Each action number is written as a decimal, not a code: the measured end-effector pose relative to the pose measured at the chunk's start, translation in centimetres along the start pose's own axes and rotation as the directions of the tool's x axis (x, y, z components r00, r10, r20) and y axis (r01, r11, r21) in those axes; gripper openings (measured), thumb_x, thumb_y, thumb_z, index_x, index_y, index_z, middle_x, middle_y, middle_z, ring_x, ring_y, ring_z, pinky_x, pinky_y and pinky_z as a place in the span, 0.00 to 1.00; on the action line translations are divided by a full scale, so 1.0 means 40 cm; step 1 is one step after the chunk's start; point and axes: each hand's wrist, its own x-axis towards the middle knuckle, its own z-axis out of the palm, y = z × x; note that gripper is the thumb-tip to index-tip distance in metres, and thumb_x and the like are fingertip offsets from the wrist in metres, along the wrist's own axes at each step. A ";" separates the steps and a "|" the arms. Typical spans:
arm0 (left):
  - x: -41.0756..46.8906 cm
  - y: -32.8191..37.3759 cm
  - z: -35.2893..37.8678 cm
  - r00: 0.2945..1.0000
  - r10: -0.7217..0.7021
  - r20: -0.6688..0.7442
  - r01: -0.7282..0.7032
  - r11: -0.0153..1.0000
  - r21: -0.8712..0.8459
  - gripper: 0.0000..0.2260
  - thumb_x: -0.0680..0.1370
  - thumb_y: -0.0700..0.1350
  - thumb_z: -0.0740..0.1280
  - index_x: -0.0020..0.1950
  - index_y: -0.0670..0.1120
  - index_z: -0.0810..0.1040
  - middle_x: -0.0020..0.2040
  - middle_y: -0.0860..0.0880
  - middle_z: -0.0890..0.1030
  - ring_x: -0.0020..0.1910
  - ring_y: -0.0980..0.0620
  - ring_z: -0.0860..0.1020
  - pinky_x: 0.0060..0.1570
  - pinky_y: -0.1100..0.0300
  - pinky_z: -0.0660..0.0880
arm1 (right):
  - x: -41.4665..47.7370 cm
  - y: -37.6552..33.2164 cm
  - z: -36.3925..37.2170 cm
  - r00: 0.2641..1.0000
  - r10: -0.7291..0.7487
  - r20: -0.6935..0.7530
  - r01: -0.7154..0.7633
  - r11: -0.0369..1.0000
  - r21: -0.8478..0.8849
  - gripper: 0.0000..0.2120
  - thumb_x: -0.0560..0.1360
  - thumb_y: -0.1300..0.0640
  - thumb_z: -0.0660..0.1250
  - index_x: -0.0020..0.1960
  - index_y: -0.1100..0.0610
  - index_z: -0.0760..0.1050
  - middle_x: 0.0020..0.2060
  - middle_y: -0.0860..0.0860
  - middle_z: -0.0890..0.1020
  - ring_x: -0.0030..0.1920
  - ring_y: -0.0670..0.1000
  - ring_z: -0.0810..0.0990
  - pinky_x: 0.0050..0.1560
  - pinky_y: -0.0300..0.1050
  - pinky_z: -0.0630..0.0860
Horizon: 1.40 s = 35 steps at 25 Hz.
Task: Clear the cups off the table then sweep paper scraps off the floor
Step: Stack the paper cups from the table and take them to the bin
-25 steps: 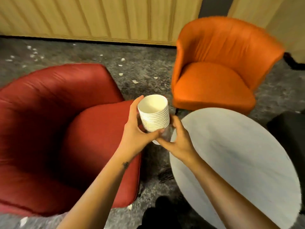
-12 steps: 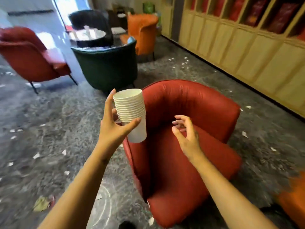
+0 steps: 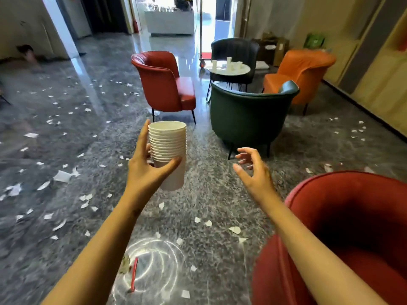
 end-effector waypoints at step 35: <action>2.650 -1.051 0.398 0.979 0.050 0.199 -0.055 0.998 0.018 0.45 0.66 0.49 0.78 0.75 0.59 0.53 0.67 0.57 0.73 0.62 0.58 0.75 0.59 0.55 0.76 | 2.648 0.663 0.719 0.989 0.068 -0.131 -0.064 0.997 0.031 0.15 0.75 0.63 0.67 0.61 0.59 0.70 0.51 0.51 0.76 0.49 0.49 0.74 0.45 0.27 0.68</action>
